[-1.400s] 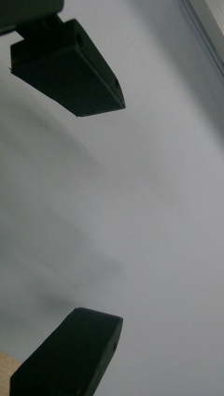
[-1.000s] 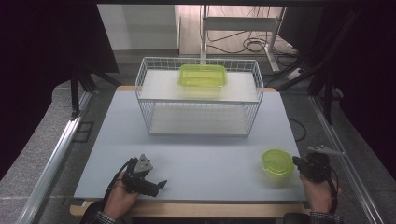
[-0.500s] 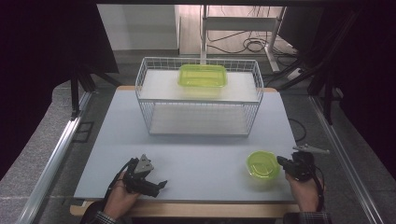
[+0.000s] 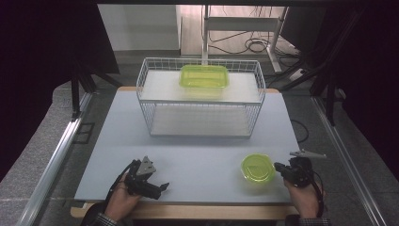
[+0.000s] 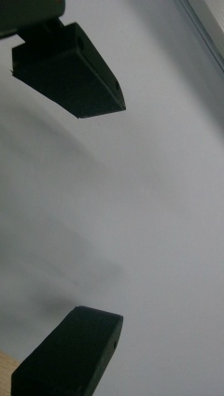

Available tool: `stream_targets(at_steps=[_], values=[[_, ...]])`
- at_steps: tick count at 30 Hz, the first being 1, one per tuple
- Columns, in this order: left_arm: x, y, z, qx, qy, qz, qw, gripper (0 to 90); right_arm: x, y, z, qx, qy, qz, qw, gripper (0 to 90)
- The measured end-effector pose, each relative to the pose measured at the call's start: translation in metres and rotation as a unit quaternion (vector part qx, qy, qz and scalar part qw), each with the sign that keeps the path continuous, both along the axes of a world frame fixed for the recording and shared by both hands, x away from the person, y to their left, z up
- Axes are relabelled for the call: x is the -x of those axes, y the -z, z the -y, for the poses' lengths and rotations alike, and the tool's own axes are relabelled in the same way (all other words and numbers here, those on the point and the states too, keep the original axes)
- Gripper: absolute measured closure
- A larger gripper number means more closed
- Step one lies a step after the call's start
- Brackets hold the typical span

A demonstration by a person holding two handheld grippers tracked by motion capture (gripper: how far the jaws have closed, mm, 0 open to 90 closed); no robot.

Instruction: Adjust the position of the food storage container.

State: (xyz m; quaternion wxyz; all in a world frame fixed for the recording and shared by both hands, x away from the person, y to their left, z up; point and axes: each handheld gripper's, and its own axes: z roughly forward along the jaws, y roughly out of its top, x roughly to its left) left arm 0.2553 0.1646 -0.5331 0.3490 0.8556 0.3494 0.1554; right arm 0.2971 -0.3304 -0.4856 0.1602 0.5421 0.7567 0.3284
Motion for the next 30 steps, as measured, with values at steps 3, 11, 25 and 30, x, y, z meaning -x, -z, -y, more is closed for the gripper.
stream_targets(at_steps=[3, 11, 25, 30], values=[[0.0, 0.0, 0.001, -0.003, 0.001, 0.001, 1.0, 2.0, 0.004, 0.006, -0.004, -0.009, -0.011, -0.017, 0.9998, 88.0], [0.0, 0.0, 0.001, -0.004, 0.001, 0.002, 1.0, 2.2, 0.006, 0.015, -0.024, -0.013, -0.045, -0.043, 0.998, 88.2], [0.0, 0.0, 0.0, -0.009, -0.004, 0.006, 0.9999, 2.6, -0.004, 0.021, -0.061, -0.057, -0.102, -0.06, 0.9913, 88.3], [0.0, 0.0, 0.001, -0.011, -0.003, 0.005, 0.9999, 2.7, -0.008, 0.023, -0.077, -0.072, -0.118, -0.067, 0.9881, 88.3]])
